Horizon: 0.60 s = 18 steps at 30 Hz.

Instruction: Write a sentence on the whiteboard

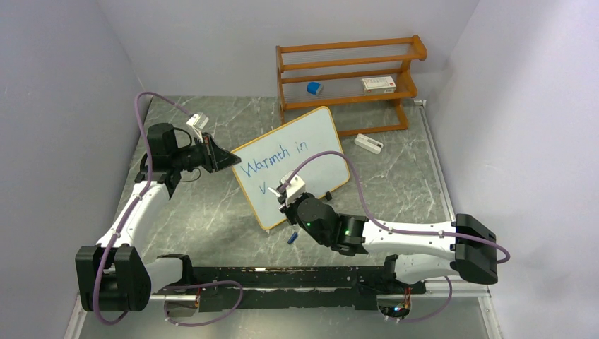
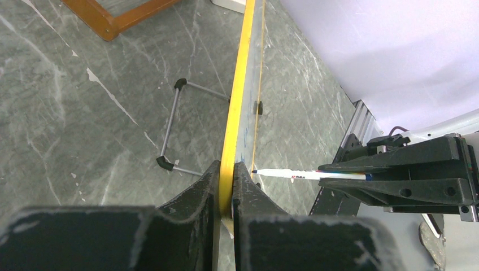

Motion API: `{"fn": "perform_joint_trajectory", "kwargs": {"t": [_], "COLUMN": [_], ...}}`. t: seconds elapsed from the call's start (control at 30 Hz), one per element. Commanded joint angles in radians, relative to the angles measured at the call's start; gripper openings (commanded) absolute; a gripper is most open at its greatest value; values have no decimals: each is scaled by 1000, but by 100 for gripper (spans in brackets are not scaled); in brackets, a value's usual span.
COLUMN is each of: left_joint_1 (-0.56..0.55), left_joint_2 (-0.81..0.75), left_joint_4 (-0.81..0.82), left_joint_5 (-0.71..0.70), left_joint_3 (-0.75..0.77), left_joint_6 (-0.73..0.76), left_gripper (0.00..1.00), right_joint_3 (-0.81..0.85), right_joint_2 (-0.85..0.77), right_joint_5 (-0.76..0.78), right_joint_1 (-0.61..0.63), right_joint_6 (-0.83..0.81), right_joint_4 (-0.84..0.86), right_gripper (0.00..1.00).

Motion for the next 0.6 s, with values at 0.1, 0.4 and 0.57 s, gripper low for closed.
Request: {"fn": "perform_joint_trajectory", "kwargs": {"t": [0.1,0.4,0.57], "left_joint_1": [11,11,11], "left_joint_2": [10,10,9], "left_joint_4": [-38,-39,-38], "left_joint_5": [-87,-87,-85], "left_joint_3": [-10,-10,-11], "left_joint_6": [41,41,40], "left_gripper": [5,5,5], "right_joint_3": [8,15,14], "right_joint_2": [12,33,42], "right_joint_5": [18,24,41], "right_joint_1": [-2,-4,-7], "right_joint_6": [3,-2,1], "right_joint_4": [46,54,45], "right_gripper": [0,0,0]}}
